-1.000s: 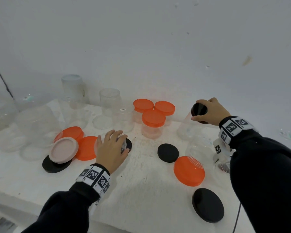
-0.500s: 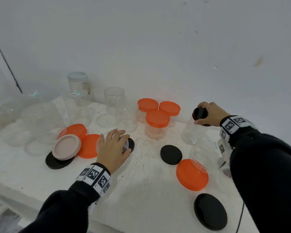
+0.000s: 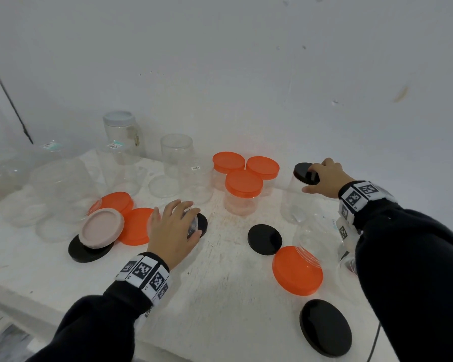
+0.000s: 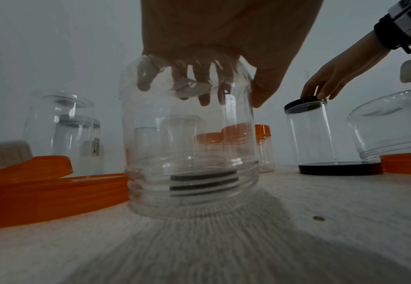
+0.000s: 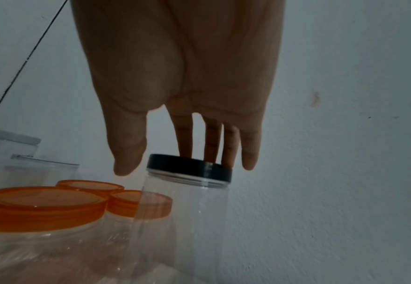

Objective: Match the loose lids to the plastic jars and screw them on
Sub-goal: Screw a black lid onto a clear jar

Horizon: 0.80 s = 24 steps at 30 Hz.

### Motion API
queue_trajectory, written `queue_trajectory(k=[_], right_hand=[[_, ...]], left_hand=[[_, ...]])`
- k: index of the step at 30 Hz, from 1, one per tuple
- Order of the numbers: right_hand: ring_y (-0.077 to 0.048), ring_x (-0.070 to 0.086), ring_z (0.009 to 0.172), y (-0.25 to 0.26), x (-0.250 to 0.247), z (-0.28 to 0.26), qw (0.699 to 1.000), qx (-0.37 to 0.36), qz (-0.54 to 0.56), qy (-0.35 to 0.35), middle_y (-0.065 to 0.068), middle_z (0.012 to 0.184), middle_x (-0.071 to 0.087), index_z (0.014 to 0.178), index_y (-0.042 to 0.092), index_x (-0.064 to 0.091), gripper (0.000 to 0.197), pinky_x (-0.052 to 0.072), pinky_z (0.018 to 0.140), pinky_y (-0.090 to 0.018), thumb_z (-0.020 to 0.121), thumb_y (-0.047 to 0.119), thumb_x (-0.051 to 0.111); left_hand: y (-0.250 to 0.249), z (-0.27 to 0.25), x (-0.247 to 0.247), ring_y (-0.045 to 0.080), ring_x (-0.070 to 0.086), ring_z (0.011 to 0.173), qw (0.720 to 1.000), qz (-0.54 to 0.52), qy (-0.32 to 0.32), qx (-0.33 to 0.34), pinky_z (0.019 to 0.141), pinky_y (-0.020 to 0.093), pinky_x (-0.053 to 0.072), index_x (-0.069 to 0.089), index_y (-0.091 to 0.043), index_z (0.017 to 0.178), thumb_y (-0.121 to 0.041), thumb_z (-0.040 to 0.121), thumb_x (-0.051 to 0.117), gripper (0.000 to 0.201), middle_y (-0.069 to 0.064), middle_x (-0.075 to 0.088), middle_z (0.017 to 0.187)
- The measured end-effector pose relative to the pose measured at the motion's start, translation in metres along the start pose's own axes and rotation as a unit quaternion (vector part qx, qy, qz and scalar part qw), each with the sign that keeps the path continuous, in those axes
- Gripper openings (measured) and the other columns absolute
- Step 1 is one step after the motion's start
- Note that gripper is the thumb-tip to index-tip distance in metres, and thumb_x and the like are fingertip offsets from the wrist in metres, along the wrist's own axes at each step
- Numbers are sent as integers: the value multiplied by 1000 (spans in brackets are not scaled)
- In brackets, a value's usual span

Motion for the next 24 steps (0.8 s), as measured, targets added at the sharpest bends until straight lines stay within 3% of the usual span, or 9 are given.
queue_trajectory(k=[5,8,11,16,20,24], right_hand=[[-29,41,118,1,-13,-17,998,-11,61,3,-13,132,39,134,12,42,60,38,97,-38,85,38,65],[-20,48,108,14,-37,-46,988,-60,135,-38,-6,126,46,128,12,48,52,37,88,-29,85,38,63],[-17,49,108,29,-35,-77,988,-88,130,-2,0,121,47,127,14,50,49,36,86,-25,85,36,64],[-19,43,117,13,13,-90,990,-34,71,115,-4,138,36,135,21,41,64,34,94,-27,81,42,67],[-29,38,129,-8,40,-83,986,31,50,156,-8,149,21,145,25,23,85,34,103,-40,77,47,70],[-31,35,132,-18,61,-77,977,64,11,201,-10,152,16,148,28,13,94,34,105,-43,76,50,70]], left_hand=[[1,0,2,32,50,119,1000,-10,10,-1,91,63,38,62,-20,112,-32,72,74,43,3,60,123],[1,2,2,32,50,119,1000,-6,11,0,91,64,39,62,-20,111,-31,72,75,43,4,60,123],[2,2,3,33,48,121,1000,-12,18,-7,94,63,36,62,-19,113,-31,74,73,42,4,58,126],[3,0,5,31,44,125,999,-16,30,-14,97,63,34,61,-19,116,-32,77,69,42,3,56,130],[1,1,4,32,44,126,999,-16,32,-15,98,63,31,61,-18,117,-31,78,68,42,4,56,130],[-1,0,4,32,44,125,999,-19,36,-10,98,64,30,61,-18,118,-31,78,69,43,5,56,130]])
Point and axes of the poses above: each hand's wrist, its own z-axis towards the middle knuckle, its own x-axis out of the palm, y = z × x, the point moved 10 cm from there along z, towards the middle knuckle
